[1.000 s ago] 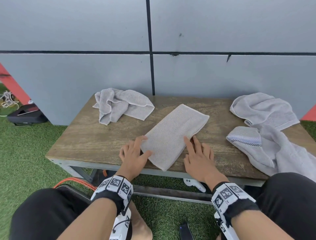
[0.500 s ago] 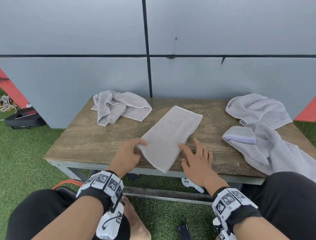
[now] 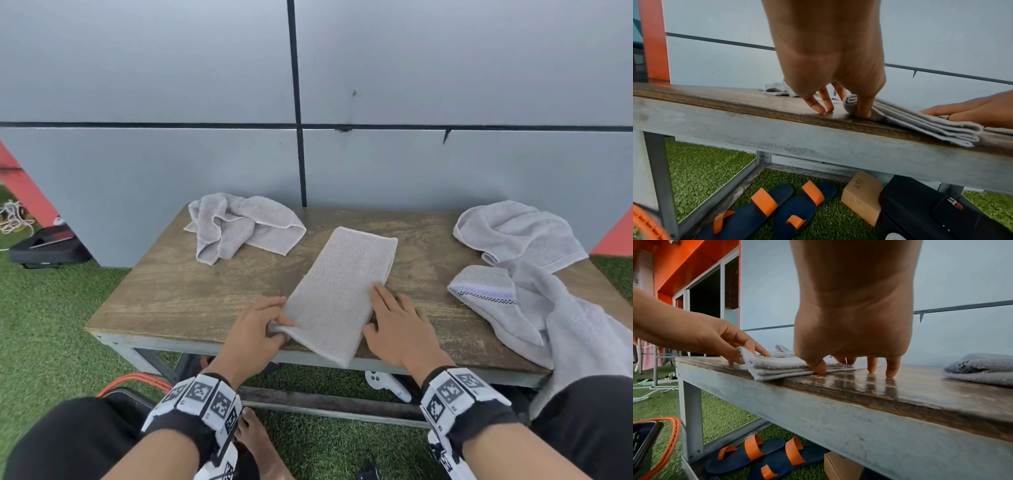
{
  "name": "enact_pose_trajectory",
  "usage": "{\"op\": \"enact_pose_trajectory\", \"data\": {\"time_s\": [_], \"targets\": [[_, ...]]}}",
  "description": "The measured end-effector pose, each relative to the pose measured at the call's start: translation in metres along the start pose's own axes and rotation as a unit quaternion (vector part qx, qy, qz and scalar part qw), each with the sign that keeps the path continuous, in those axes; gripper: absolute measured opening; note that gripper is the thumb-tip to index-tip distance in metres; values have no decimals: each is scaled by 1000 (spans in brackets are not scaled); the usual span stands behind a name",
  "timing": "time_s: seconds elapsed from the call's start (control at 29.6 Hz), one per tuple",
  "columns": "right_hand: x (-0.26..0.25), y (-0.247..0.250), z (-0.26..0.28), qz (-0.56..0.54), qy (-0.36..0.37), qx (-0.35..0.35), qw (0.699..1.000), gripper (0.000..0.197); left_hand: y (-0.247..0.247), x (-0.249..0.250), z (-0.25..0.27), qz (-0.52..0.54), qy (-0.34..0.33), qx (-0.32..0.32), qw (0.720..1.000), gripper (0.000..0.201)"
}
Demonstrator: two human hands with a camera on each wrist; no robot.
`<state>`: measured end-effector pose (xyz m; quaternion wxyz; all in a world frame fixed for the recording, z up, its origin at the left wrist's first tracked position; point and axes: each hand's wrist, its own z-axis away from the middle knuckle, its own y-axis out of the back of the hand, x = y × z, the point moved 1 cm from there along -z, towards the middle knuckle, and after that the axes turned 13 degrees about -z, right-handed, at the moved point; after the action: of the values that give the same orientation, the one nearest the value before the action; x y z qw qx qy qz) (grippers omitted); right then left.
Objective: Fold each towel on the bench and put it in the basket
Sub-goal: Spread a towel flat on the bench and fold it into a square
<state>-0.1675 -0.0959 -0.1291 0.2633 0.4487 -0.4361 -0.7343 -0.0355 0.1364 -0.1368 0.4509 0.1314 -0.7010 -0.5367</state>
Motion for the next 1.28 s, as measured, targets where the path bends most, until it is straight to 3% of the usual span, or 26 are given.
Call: {"op": "enact_pose_trajectory", "data": {"time_s": [0.13, 0.34, 0.4, 0.44, 0.51, 0.54, 0.61, 0.67, 0.78, 1.01, 1.28], "targets": [[-5, 4, -2, -20, 8, 1, 1000, 72, 7, 11, 2, 49, 0, -8, 999, 15], [-3, 3, 0, -63, 124, -83, 987, 98, 30, 42, -9, 130, 1, 50, 990, 14], [-3, -3, -1, -110, 159, -69, 979, 90, 35, 50, -14, 140, 6, 73, 987, 16], [-2, -5, -2, -159, 172, -48, 971, 73, 37, 55, -15, 144, 7, 85, 986, 17], [-3, -2, 1, -285, 145, -3, 947, 32, 40, 63, -15, 200, -4, 83, 976, 14], [-5, 0, 4, -338, 120, 12, 934, 26, 41, 66, -14, 234, -14, 60, 970, 15], [-3, 6, 8, -400, 93, 30, 911, 28, 36, 64, -11, 233, -21, -5, 972, 24], [1, 12, 12, -422, 86, 25, 902, 27, 26, 56, -11, 174, -5, -47, 984, 21], [6, 16, 12, -391, 65, 0, 918, 42, 14, 47, -14, 171, 35, -89, 981, 52], [11, 31, 1, -342, 38, -14, 939, 19, 7, 50, -38, 115, 70, -109, 985, 47], [8, 35, -26, -335, 18, -45, 941, 27, -2, 41, -76, 35, 95, -134, 986, 47]]}}
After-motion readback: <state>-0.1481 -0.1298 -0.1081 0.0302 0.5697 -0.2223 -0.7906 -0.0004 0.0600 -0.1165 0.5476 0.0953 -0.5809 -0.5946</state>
